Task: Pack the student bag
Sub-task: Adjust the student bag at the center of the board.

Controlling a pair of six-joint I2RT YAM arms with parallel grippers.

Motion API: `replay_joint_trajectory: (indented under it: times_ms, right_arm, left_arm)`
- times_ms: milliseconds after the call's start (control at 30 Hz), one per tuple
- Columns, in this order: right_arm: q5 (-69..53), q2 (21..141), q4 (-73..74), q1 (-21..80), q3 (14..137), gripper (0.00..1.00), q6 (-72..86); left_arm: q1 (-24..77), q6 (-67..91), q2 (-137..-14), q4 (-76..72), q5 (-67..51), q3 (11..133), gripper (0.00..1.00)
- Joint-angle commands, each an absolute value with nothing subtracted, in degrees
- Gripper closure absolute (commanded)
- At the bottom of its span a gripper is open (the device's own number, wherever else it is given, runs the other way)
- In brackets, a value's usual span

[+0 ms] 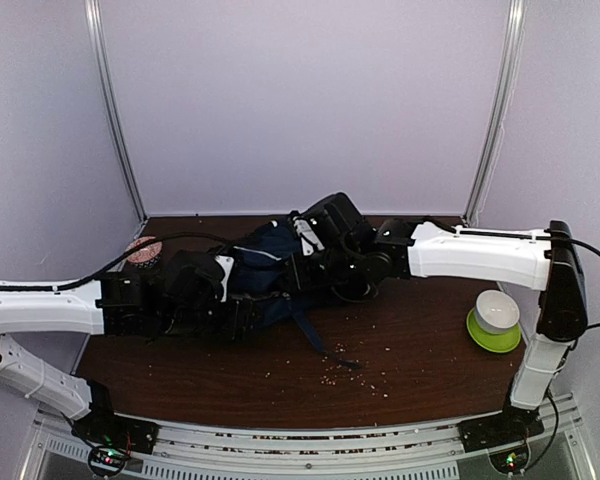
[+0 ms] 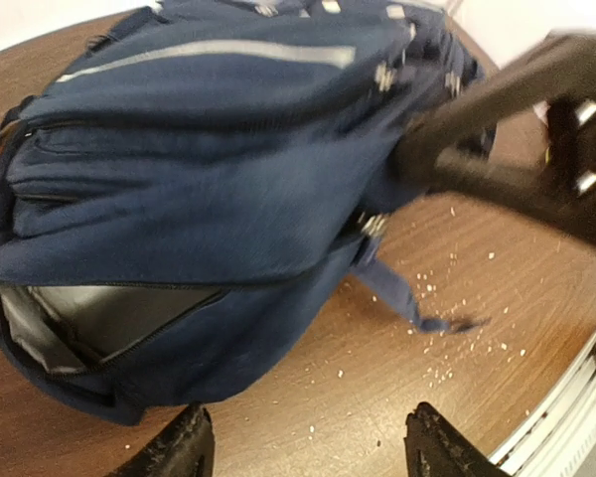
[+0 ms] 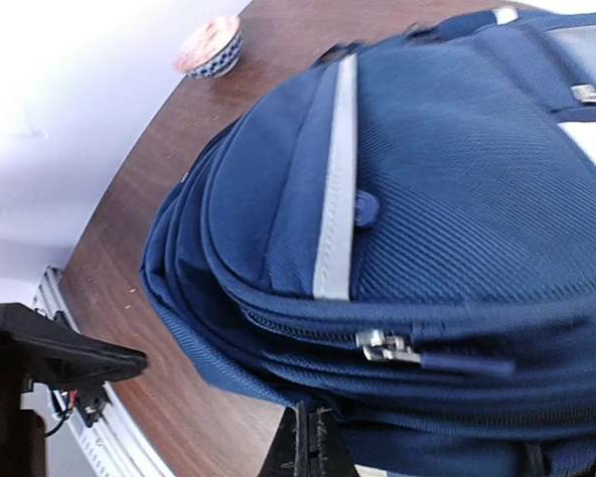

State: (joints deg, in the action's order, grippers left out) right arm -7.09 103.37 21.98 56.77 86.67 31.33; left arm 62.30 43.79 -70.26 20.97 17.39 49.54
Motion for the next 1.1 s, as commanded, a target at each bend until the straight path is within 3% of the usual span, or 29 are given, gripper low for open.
replay_joint_trajectory:
  times_ms: [0, 133, 367, 467, 600, 800, 1067]
  right_arm:
    - [-13.84, 108.45, 18.73, 57.72, 93.78, 1.0, 32.27]
    - [-16.02, 110.41, 20.38, 58.6, 94.85, 1.0, 31.07]
    - [-12.05, 101.4, 21.31, 57.08, 90.29, 0.63, 28.56]
    - [-10.51, 96.27, 21.77, 55.54, 85.71, 0.53, 27.57]
    - [-3.92, 91.9, 23.44, 54.45, 77.48, 0.51, 24.73]
    - [-2.24, 94.44, 22.78, 54.73, 70.88, 0.5, 24.3]
    - [0.52, 101.43, 20.88, 55.11, 71.21, 0.48, 23.89]
  left_arm:
    - [62.34, 47.68, -64.94, 21.0, 23.69, 46.96, 0.3]
    - [62.31, 49.8, -64.16, 24.44, 25.52, 46.29, 0.3]
    - [62.31, 50.59, -62.46, 25.36, 27.26, 45.79, 0.3]
    - [62.31, 49.71, -61.9, 25.78, 27.83, 46.43, 0.29]
    - [62.31, 49.25, -61.9, 26.06, 28.27, 46.7, 0.29]
    - [62.31, 49.59, -63.26, 26.38, 27.89, 46.47, 0.29]
    - [62.31, 51.05, -62.32, 28.93, 28.02, 46.18, 0.29]
